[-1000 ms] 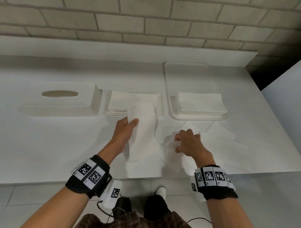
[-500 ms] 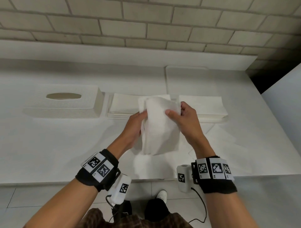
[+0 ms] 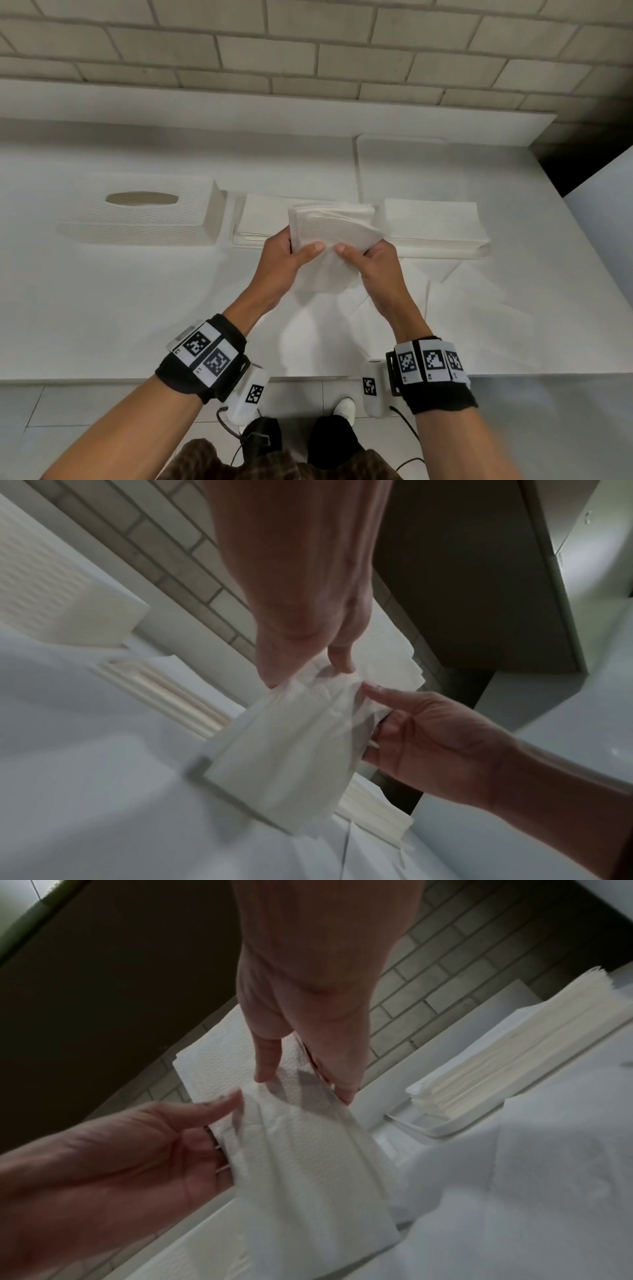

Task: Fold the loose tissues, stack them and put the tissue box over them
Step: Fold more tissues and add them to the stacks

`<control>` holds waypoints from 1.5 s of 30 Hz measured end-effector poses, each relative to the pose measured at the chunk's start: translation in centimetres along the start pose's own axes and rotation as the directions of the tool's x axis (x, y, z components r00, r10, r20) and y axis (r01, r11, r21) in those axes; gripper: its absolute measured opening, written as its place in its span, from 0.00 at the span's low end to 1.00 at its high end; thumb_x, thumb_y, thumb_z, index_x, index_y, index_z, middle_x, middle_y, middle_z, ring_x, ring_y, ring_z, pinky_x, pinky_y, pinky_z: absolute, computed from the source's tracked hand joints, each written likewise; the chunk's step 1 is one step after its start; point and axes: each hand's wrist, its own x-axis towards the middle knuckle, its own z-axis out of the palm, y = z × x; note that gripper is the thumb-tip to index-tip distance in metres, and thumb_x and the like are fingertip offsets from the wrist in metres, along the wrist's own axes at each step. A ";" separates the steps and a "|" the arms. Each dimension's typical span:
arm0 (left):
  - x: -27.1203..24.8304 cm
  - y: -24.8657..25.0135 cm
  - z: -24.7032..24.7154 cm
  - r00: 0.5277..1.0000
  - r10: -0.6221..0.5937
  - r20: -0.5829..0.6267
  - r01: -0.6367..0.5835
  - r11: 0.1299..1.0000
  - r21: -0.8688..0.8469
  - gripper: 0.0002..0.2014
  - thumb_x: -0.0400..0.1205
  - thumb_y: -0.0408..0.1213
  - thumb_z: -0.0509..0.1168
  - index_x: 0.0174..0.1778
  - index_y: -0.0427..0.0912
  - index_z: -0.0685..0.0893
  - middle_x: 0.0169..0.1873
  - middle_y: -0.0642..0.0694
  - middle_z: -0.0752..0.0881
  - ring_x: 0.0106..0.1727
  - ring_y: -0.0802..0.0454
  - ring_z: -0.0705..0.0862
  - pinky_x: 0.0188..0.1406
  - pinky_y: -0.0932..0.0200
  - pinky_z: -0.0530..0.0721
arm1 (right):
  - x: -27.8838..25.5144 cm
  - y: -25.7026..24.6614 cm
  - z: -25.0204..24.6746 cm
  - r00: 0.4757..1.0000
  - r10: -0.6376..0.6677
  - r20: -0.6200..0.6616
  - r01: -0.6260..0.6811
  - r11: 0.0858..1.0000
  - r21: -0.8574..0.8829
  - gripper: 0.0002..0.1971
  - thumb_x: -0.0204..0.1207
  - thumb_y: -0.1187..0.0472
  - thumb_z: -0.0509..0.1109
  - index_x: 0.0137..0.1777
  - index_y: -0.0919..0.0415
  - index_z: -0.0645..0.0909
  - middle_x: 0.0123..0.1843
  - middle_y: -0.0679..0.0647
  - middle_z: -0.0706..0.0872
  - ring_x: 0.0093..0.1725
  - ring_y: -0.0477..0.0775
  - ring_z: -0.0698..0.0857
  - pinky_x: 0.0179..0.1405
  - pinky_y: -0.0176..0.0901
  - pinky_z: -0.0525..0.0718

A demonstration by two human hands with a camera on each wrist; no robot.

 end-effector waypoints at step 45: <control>0.3 -1.8 -6.3 0.995 -0.101 0.000 0.101 0.988 0.117 0.11 0.74 0.29 0.75 0.48 0.47 0.90 0.45 0.50 0.93 0.51 0.50 0.90 0.59 0.52 0.84 | -0.2 3.1 -2.7 0.993 0.118 -0.005 -0.118 0.990 -0.081 0.07 0.75 0.63 0.75 0.52 0.57 0.89 0.46 0.52 0.94 0.48 0.52 0.92 0.50 0.44 0.88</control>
